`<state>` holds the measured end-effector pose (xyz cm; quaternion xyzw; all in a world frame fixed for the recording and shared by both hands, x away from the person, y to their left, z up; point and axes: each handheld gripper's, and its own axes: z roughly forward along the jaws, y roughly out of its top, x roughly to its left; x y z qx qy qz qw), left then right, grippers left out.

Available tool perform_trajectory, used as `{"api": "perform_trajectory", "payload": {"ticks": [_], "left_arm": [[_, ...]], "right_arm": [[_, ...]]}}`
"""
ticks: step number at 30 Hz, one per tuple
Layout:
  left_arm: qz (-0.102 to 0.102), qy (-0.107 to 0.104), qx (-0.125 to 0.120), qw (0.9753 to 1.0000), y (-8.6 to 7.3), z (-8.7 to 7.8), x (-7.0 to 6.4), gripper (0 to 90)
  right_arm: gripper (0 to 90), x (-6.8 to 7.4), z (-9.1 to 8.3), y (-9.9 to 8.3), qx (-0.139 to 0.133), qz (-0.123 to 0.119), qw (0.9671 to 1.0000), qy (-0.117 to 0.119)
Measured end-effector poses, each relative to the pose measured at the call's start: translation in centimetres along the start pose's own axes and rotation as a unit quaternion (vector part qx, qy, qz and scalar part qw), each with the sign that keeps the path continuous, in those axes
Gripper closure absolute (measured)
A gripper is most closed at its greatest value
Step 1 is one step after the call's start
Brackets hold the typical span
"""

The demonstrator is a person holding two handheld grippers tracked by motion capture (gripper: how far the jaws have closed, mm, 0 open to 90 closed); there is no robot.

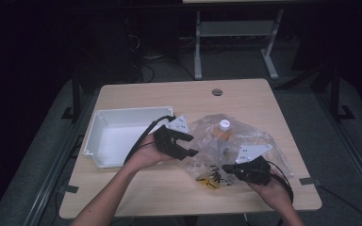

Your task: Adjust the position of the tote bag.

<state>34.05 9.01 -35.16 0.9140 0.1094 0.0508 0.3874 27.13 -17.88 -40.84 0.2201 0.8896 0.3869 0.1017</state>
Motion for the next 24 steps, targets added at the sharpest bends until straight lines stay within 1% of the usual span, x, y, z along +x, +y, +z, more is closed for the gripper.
{"api": "perform_trajectory", "payload": {"ticks": [3,4,5,6,7,10,11,14,15,18,19,20,21,23,24], "left_arm": [[0.003,-0.002,-0.004,1.0000,0.6,0.4,-0.5,37.0],[0.004,0.002,-0.006,1.0000,0.8,0.6,-0.5,35.0],[0.001,0.002,-0.012,0.9999,1.0,0.8,-0.5,32.7],[-0.005,0.002,-0.016,0.9999,1.1,1.0,-0.4,32.1],[-0.005,0.007,-0.013,0.9999,1.2,1.2,-0.3,31.9],[-0.013,0.009,-0.006,0.9999,1.5,1.9,-0.1,32.4],[-0.009,0.009,0.000,0.9999,1.6,2.3,0.0,33.9],[0.000,0.005,0.005,1.0000,1.8,2.9,0.0,48.7],[0.008,0.004,0.006,0.9999,1.8,3.1,0.0,55.1],[0.015,0.001,0.004,0.9999,1.9,3.5,-0.1,72.8],[0.012,0.002,0.001,0.9999,1.9,3.7,-0.2,77.9],[0.013,0.002,0.000,0.9999,1.9,3.7,-0.2,83.6],[0.012,0.001,-0.001,0.9999,1.9,3.8,-0.2,86.3],[0.008,0.005,-0.001,1.0000,1.7,3.9,-0.2,88.7],[0.012,0.005,0.004,0.9999,1.7,3.8,-0.2,89.0]], "right_arm": [[89.7,0.1,0.3,0.2,-0.001,-0.005,1.0000,0.004],[89.7,0.2,0.3,0.2,0.000,-0.005,1.0000,0.006],[89.7,0.2,0.4,0.3,0.001,-0.004,1.0000,0.007],[89.7,0.3,0.5,0.3,0.002,-0.008,0.9999,0.006],[89.7,0.3,0.5,0.3,0.003,-0.010,0.9999,0.007],[89.7,0.4,0.5,0.4,0.001,-0.012,0.9999,0.009],[89.7,0.5,0.5,0.4,0.001,-0.010,0.9999,0.010],[89.7,0.5,0.4,0.4,-0.003,-0.012,0.9999,0.010],[89.7,0.5,0.4,0.5,-0.004,-0.012,0.9999,0.010],[89.6,0.5,0.3,0.4,-0.007,-0.010,0.9999,0.012],[88.3,0.5,0.2,0.4,-0.009,-0.011,0.9998,0.012],[83.4,0.5,0.1,0.4,-0.012,-0.008,0.9998,0.011],[78.4,0.5,-0.1,0.4,-0.016,-0.005,0.9998,0.010],[75.0,0.6,-0.8,0.2,-0.022,-0.001,0.9997,0.014],[72.0,0.6,-1.2,0.2,-0.028,-0.002,0.9995,0.011]]}}
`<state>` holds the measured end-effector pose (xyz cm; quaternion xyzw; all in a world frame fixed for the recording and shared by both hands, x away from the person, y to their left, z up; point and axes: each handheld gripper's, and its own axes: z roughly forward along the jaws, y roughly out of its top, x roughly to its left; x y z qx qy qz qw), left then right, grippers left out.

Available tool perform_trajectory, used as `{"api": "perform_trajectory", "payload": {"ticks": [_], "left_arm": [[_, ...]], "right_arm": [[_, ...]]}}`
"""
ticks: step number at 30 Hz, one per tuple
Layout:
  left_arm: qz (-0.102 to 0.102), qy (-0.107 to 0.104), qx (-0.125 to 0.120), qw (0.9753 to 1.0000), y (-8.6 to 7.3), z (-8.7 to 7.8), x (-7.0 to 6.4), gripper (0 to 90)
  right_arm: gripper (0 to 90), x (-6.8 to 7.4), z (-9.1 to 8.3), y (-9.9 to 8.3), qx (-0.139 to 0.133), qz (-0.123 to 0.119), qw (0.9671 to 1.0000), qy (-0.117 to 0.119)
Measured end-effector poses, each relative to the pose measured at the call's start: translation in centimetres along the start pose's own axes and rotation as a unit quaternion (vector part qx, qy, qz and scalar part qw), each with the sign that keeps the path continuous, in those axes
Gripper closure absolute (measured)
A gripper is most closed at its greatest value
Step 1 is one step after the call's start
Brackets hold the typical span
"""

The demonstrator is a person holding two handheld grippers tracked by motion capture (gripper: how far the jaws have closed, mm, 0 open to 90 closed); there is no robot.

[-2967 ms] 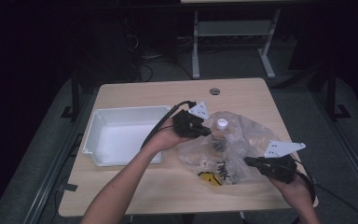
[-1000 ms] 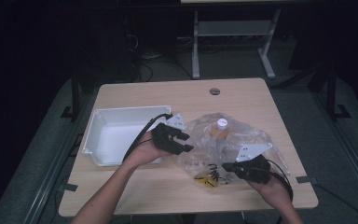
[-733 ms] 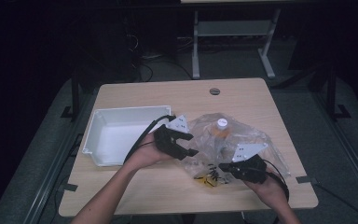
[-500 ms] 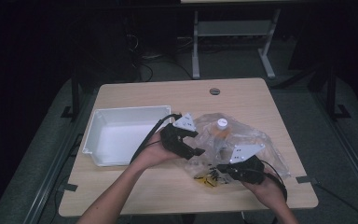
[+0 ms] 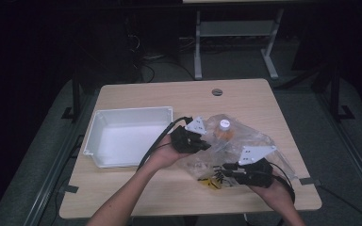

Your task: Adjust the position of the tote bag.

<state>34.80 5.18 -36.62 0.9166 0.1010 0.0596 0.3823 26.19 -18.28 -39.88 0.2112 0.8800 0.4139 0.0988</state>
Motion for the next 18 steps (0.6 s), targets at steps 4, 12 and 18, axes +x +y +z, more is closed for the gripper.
{"api": "perform_trajectory", "payload": {"ticks": [4,12,18], "left_arm": [[-0.004,0.000,0.000,1.0000,-0.3,-0.1,-0.1,89.1],[0.005,0.001,0.013,0.9999,-0.6,-0.4,0.1,89.2],[0.006,0.000,0.014,0.9999,-0.8,-0.5,0.4,89.2]], "right_arm": [[61.7,-0.3,-2.2,-0.1,-0.026,0.011,0.9996,0.004],[49.2,-3.1,-6.5,-0.1,-0.049,0.026,0.9979,-0.034],[45.5,-7.0,-7.8,0.0,-0.047,0.042,0.9967,-0.050]]}}
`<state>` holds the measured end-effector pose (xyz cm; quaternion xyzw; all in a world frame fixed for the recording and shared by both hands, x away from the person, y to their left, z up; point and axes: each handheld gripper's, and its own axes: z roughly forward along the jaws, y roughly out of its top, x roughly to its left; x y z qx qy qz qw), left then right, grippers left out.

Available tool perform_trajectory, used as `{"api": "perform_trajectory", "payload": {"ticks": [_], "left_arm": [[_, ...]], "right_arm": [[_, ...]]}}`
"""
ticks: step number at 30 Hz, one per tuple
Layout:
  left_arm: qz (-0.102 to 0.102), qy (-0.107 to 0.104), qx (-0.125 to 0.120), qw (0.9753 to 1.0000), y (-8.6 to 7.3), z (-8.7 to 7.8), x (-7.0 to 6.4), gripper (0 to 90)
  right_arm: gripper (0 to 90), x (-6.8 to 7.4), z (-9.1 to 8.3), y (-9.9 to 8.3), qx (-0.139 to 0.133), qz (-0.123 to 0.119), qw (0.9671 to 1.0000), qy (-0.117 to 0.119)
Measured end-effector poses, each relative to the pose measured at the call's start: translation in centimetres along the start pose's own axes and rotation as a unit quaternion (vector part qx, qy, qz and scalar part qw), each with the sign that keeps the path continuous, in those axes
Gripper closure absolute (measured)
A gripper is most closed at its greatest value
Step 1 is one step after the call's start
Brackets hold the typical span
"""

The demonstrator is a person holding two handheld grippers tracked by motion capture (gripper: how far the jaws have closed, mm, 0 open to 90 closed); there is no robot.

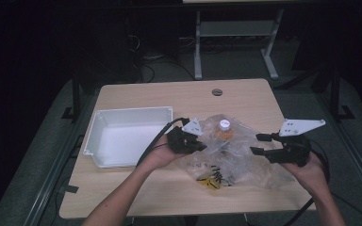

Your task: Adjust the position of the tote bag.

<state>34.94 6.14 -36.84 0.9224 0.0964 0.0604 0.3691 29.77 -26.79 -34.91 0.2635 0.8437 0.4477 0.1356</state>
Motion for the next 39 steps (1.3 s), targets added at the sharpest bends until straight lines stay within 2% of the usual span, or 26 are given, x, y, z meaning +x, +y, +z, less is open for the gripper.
{"api": "perform_trajectory", "payload": {"ticks": [4,6,9,12,15,19,21,23,24,27,28,34,39], "left_arm": [[0.000,-0.003,-0.003,1.0000,-0.2,-0.1,0.2,89.3],[-0.004,-0.004,-0.005,1.0000,-0.2,-0.1,0.3,89.3],[-0.004,-0.004,-0.002,1.0000,-0.3,-0.3,0.6,89.3],[-0.003,-0.003,0.000,1.0000,-0.4,-0.5,0.9,89.3],[-0.007,-0.004,-0.002,1.0000,-0.5,-0.6,1.2,89.4],[-0.008,-0.004,0.001,1.0000,-0.8,-0.8,1.7,89.4],[-0.013,-0.002,-0.003,0.9999,-0.8,-1.0,1.9,89.4],[-0.015,0.000,-0.004,0.9999,-0.8,-1.2,2.0,89.4],[-0.014,0.000,-0.003,0.9999,-0.8,-1.3,2.1,89.4],[-0.012,0.005,-0.006,0.9999,-0.6,-1.9,2.5,89.6],[-0.018,0.007,-0.010,0.9998,-0.6,-2.2,2.6,89.6],[-0.026,0.017,-0.024,0.9992,0.0,-3.3,3.7,89.7],[-0.035,0.026,-0.037,0.9983,0.2,-3.8,4.9,89.7]], "right_arm": [[43.9,-2.3,0.3,0.3,0.003,0.002,0.9998,0.018],[42.9,-3.5,0.6,0.4,0.006,0.002,0.9991,0.042],[41.2,-4.9,1.0,0.4,0.012,0.008,0.9978,0.064],[39.4,-6.2,1.5,0.3,0.027,0.019,0.9968,0.073],[42.9,-7.0,2.1,0.2,0.034,0.027,0.9960,0.079],[57.7,-7.4,3.1,0.3,0.048,0.022,0.9945,0.091],[72.0,-7.3,3.8,0.3,0.065,0.019,0.9927,0.100],[85.2,-7.2,4.1,0.5,0.071,0.013,0.9918,0.106],[88.7,-7.1,4.1,0.6,0.070,0.011,0.9914,0.110],[89.6,-6.6,3.8,1.4,0.063,0.000,0.9908,0.120],[89.6,-6.5,3.7,1.7,0.059,-0.003,0.9908,0.122],[89.8,-7.1,2.4,3.1,0.015,0.005,0.9937,0.111],[89.8,-7.7,2.3,3.9,0.012,0.012,0.9953,0.095]]}}
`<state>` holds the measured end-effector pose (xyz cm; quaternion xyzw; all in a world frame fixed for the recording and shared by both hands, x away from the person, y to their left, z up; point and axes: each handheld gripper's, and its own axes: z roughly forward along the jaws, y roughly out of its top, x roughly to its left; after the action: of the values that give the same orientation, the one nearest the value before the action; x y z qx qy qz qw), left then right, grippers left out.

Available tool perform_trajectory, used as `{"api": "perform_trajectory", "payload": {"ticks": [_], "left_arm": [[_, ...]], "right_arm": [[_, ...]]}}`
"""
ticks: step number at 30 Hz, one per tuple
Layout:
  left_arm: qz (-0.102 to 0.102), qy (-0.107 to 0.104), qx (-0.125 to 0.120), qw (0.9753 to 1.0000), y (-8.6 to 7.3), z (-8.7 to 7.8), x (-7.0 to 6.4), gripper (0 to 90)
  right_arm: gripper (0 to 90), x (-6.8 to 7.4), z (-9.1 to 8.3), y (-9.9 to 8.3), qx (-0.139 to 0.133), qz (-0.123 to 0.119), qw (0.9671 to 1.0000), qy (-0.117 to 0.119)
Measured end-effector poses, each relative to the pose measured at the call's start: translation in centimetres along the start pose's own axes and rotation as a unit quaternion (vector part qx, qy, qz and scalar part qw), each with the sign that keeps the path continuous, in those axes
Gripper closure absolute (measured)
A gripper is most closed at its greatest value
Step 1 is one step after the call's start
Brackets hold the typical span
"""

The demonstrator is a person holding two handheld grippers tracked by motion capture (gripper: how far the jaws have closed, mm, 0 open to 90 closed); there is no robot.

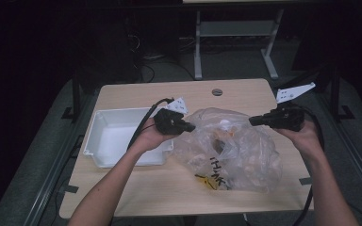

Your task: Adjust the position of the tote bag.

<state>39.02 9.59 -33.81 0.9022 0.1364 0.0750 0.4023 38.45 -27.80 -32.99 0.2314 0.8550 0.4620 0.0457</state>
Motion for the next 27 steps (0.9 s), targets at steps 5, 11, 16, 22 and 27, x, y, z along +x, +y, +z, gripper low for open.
{"api": "perform_trajectory", "payload": {"ticks": [5,11,16,22,27], "left_arm": [[-0.012,0.015,0.015,0.9997,-0.4,0.5,0.9,89.8],[-0.025,0.024,0.029,0.9990,-0.8,1.8,1.4,89.9],[-0.022,0.031,0.047,0.9982,-1.2,2.9,1.2,89.9],[-0.029,0.032,0.058,0.9973,-1.9,4.1,0.7,89.9],[-0.035,0.035,0.058,0.9971,-2.4,4.9,0.0,89.8]], "right_arm": [[89.8,-0.6,0.3,0.2,0.002,0.010,0.9999,-0.010],[89.8,-1.4,1.4,-0.2,0.023,0.031,0.9991,-0.018],[89.9,-1.7,2.2,-1.4,0.032,0.046,0.9982,-0.020],[89.8,-1.6,3.1,-3.0,0.046,0.062,0.9967,-0.025],[89.8,-1.5,4.0,-4.2,0.058,0.073,0.9953,-0.024]]}}
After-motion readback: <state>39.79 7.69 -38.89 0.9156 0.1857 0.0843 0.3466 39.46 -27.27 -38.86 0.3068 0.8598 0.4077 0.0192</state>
